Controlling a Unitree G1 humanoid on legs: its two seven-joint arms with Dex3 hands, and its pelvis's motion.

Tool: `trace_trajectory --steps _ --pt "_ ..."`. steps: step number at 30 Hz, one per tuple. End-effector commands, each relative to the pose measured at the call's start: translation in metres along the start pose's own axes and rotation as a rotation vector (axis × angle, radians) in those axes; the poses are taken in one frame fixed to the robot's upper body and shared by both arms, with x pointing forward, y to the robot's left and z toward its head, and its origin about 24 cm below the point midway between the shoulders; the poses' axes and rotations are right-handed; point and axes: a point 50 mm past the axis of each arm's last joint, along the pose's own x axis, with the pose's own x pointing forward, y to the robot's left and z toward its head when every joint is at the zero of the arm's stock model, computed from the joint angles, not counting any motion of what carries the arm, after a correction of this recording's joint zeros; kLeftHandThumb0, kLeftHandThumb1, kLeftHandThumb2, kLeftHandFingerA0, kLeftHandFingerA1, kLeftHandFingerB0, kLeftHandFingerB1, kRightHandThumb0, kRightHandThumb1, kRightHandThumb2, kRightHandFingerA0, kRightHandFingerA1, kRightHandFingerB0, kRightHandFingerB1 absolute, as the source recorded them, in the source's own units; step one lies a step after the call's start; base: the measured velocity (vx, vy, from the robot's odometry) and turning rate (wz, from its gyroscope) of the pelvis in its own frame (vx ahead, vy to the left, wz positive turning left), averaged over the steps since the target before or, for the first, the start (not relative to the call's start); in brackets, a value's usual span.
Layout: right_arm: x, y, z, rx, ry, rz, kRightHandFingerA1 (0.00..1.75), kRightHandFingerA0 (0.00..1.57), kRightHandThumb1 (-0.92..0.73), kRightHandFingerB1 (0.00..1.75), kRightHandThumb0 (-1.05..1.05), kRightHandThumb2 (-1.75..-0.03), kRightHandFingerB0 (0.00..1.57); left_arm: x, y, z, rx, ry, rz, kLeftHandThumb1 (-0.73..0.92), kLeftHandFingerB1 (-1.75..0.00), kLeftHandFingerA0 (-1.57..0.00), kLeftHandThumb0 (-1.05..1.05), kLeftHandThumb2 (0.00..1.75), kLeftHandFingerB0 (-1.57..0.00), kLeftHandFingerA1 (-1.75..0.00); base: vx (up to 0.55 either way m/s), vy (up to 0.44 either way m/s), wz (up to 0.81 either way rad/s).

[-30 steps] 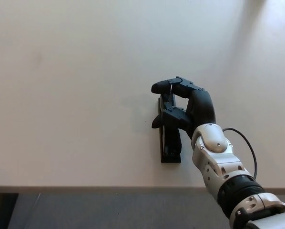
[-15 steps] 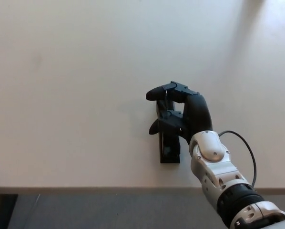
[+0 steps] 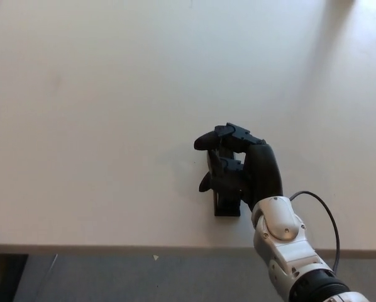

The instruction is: The robot uses its right hand to press on the stapler that is in the middle of the desk

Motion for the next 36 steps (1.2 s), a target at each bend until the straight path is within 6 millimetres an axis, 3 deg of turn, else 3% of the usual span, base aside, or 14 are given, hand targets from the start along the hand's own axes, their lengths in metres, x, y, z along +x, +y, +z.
trace_trajectory --steps 1,5,16,17,18,19,20,21,23,24,29,32,35,36 --pt "-0.120 0.022 -0.133 0.059 0.658 0.009 1.37 1.16 -0.74 1.20 -0.08 -0.83 0.82 -0.006 0.001 -0.002 0.094 -0.054 -0.035 0.92 -0.26 -0.01 -0.47 1.03 0.00 -0.30 0.00 0.000 0.00" --pt "-0.113 0.022 -0.129 0.058 0.641 0.008 1.37 1.16 -0.74 1.20 -0.08 -0.83 0.82 -0.004 0.002 0.005 0.093 -0.071 -0.032 0.92 -0.26 -0.01 -0.47 1.03 0.00 -0.30 0.00 0.000 0.00" --pt "-0.060 0.015 -0.092 0.042 0.515 0.006 1.37 1.16 -0.74 1.20 -0.08 -0.83 0.82 0.013 0.006 0.060 0.075 -0.200 -0.011 0.92 -0.26 -0.01 -0.47 1.03 0.00 -0.30 0.00 0.000 0.00" --pt "0.024 -0.014 0.025 0.056 0.048 -0.045 1.22 1.25 -0.70 1.18 -0.13 -0.86 0.82 0.010 0.000 0.068 0.119 -0.309 -0.079 0.92 -0.15 0.00 -0.30 1.05 0.00 -0.11 0.00 0.000 0.00" --pt "0.036 -0.019 0.054 0.071 -0.040 -0.048 1.21 1.25 -0.72 1.18 -0.15 -0.82 0.82 0.016 0.004 0.074 0.116 -0.251 -0.006 0.92 -0.26 0.00 -0.43 1.01 0.00 -0.30 0.00 0.000 0.00" --pt "0.038 -0.019 0.058 0.072 -0.048 -0.048 1.21 1.25 -0.72 1.18 -0.15 -0.82 0.82 0.017 0.005 0.077 0.115 -0.250 0.005 0.92 -0.26 0.00 -0.43 1.01 0.00 -0.30 0.00 0.000 0.00" --pt "0.046 -0.028 0.090 0.073 -0.157 -0.034 1.25 1.20 -0.75 1.13 -0.16 -0.76 0.83 0.021 0.007 0.083 0.103 -0.194 0.048 0.90 -0.27 -0.05 -0.47 0.97 -0.02 -0.35 0.00 0.000 0.00" --pt "0.050 -0.033 0.112 0.067 -0.229 -0.025 1.24 1.20 -0.71 1.13 -0.14 -0.83 0.81 0.021 0.007 0.087 0.078 -0.209 0.030 0.92 -0.17 0.00 -0.41 0.95 0.00 -0.20 0.00 0.000 0.00" --pt "0.052 -0.036 0.124 0.062 -0.253 -0.022 1.24 1.20 -0.73 1.14 -0.16 -0.84 0.79 0.022 0.007 0.092 0.049 -0.233 0.016 0.92 -0.14 0.00 -0.46 0.96 0.00 -0.17 0.00 0.000 0.00" --pt "0.054 -0.043 0.142 0.043 -0.304 -0.022 1.30 1.21 -0.79 1.24 -0.17 -0.69 0.75 0.023 0.007 0.094 0.000 -0.236 0.020 0.92 -0.22 -0.04 -0.48 0.96 -0.02 -0.27 0.00 0.000 0.00" --pt "0.052 -0.056 0.172 0.059 -0.369 -0.016 1.39 1.16 -0.78 1.21 -0.16 -0.69 0.72 0.025 0.007 0.100 -0.011 -0.256 0.030 0.92 -0.19 -0.01 -0.44 0.94 0.00 -0.22 0.00 0.000 0.00" --pt "0.049 -0.073 0.183 0.012 -0.402 -0.047 1.31 1.18 -0.73 1.10 -0.14 -0.81 0.79 0.024 0.008 0.104 -0.012 -0.270 0.028 0.92 -0.21 -0.02 -0.47 0.95 -0.02 -0.22 0.00 0.000 0.00" --pt "0.044 -0.102 0.195 -0.013 -0.414 -0.093 1.18 1.26 -0.81 1.07 -0.16 -0.67 0.76 0.025 0.009 0.109 -0.019 -0.277 0.034 0.92 -0.24 -0.03 -0.47 0.94 -0.01 -0.28 0.00 0.000 0.00" --pt "0.041 -0.111 0.198 -0.028 -0.426 -0.099 1.22 1.24 -0.74 1.09 -0.12 -0.82 0.78 0.025 0.009 0.110 -0.016 -0.281 0.035 0.92 -0.23 -0.02 -0.47 0.94 -0.02 -0.26 0.00 0.000 0.00"
